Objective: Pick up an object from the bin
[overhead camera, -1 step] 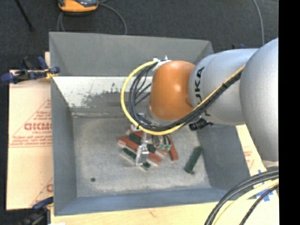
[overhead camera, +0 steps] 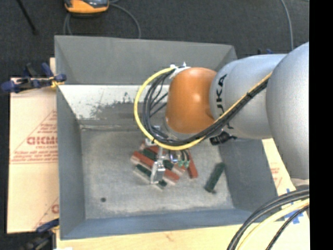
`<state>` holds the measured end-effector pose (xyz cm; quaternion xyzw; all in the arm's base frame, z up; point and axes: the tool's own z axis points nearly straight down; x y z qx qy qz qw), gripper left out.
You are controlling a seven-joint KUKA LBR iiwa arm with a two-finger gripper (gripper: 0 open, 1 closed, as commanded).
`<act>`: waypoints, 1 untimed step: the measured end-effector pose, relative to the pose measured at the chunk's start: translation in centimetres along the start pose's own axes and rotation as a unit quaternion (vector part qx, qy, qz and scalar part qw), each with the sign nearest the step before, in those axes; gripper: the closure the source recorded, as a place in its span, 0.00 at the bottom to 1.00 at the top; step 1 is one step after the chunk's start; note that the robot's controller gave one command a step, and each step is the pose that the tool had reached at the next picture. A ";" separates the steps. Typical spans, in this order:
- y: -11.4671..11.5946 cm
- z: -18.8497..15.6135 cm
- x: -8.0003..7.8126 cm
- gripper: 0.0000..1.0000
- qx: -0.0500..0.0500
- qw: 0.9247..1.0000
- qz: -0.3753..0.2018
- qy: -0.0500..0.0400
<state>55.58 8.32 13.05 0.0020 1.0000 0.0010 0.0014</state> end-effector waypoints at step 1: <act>-1.1 5.3 -2.3 1.00 -0.002 0.999 0.043 -0.010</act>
Offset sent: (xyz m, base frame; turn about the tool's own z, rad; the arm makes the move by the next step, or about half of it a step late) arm 0.0000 0.0000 0.0000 0.0000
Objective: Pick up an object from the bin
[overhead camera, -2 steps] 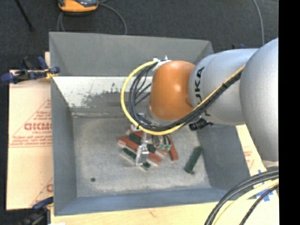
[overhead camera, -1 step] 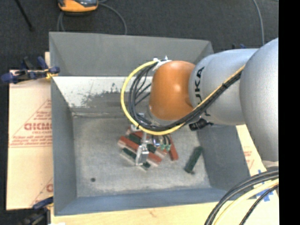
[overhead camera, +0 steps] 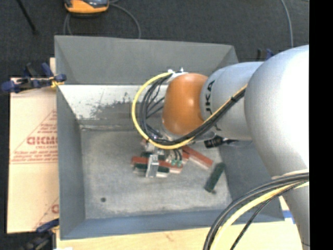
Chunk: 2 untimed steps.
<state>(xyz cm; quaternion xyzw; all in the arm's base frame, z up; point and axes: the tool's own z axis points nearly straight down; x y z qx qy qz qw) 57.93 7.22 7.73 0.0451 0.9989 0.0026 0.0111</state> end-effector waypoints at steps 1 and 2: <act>0.0 0.0 0.0 1.00 0.000 1.000 0.000 0.000; -3.7 -13.2 -1.0 1.00 0.003 1.000 -0.020 0.009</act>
Offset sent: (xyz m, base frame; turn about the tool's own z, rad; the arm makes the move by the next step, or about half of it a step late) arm 0.0026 -0.0365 0.1314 -0.0420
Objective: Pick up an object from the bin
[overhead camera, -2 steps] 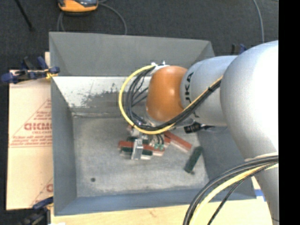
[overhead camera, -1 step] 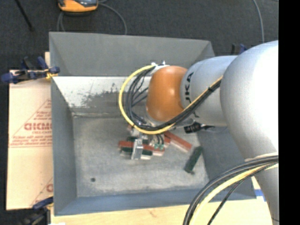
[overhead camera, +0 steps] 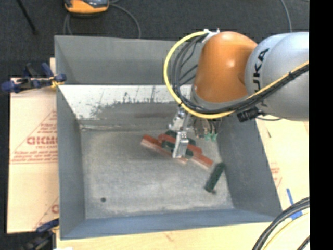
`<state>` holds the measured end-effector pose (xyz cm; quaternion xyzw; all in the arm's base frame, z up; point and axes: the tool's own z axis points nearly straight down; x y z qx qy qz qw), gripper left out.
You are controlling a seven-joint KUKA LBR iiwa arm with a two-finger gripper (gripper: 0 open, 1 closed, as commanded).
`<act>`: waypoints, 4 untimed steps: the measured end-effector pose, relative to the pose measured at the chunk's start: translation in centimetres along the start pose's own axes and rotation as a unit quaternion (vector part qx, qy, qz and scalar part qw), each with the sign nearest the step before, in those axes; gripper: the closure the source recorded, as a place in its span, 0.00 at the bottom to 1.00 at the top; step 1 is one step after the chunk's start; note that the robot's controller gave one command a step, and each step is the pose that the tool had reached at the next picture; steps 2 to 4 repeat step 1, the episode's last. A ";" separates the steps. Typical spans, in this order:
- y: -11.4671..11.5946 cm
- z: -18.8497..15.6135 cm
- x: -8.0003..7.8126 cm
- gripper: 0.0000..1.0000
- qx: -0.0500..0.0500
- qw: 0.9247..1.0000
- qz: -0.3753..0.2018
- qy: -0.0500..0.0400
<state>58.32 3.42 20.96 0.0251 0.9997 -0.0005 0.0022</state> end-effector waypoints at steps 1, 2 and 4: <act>0.0 0.0 0.0 1.00 0.000 1.000 0.000 0.000; 0.0 0.0 0.0 1.00 0.000 1.000 0.000 0.000; 0.0 0.0 0.0 1.00 0.000 1.000 0.000 0.000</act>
Offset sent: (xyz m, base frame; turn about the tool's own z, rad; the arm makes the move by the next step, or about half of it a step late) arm 0.0134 -0.0012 -0.0371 -0.0961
